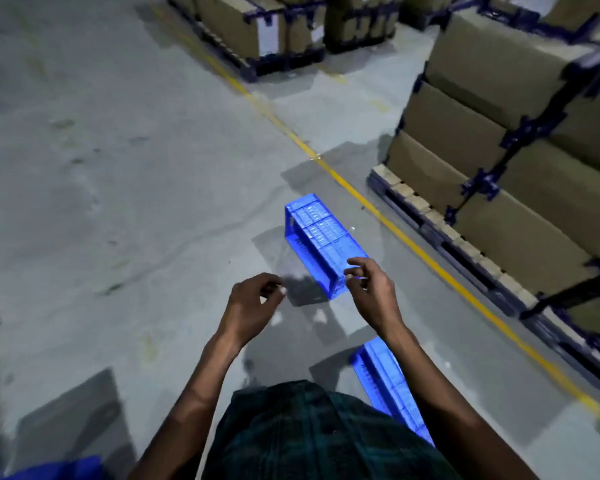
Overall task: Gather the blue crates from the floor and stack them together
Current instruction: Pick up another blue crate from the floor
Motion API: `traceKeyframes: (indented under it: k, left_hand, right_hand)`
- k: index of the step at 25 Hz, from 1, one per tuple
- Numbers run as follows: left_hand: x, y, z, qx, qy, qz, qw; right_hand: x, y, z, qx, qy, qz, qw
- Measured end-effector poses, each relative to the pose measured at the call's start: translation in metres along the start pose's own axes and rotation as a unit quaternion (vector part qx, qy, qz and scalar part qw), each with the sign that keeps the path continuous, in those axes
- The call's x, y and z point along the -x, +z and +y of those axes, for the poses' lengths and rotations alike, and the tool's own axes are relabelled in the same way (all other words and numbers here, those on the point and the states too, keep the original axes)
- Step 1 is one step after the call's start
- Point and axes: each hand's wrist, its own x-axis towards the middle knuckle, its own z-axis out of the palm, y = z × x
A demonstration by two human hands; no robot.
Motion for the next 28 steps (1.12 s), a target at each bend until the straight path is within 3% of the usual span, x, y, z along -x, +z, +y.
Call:
traceKeyframes:
  k: [4, 10, 13, 16, 22, 25, 28]
  left_hand:
    - [-0.1, 0.04, 0.004, -0.068, 0.036, -0.15, 0.986]
    - [-0.288, 0.098, -0.006, -0.101, 0.056, -0.234, 0.965]
    - [-0.368, 0.139, -0.024, -0.114, 0.011, -0.287, 0.951]
    - [-0.426, 0.183, -0.053, -0.115, -0.049, -0.344, 0.931]
    - [-0.489, 0.303, -0.133, -0.075, -0.208, -0.322, 0.92]
    - [-0.501, 0.382, -0.205, -0.068, -0.291, -0.321, 0.899]
    - [-0.504, 0.452, -0.267, 0.014, -0.418, -0.291, 0.86]
  right_hand:
    - [-0.046, -0.023, 0.06, -0.02, 0.107, 0.101, 0.989]
    - [-0.144, -0.018, 0.125, -0.03, 0.247, 0.203, 0.947]
    - [-0.188, -0.006, 0.152, -0.037, 0.317, 0.228, 0.92]
    - [-0.228, 0.008, 0.185, -0.036, 0.375, 0.194, 0.906]
    - [-0.302, 0.06, 0.312, -0.044, 0.441, 0.147, 0.885]
    - [-0.323, 0.099, 0.392, -0.042, 0.448, 0.11, 0.886]
    - [-0.334, 0.134, 0.473, -0.047, 0.466, 0.078, 0.88]
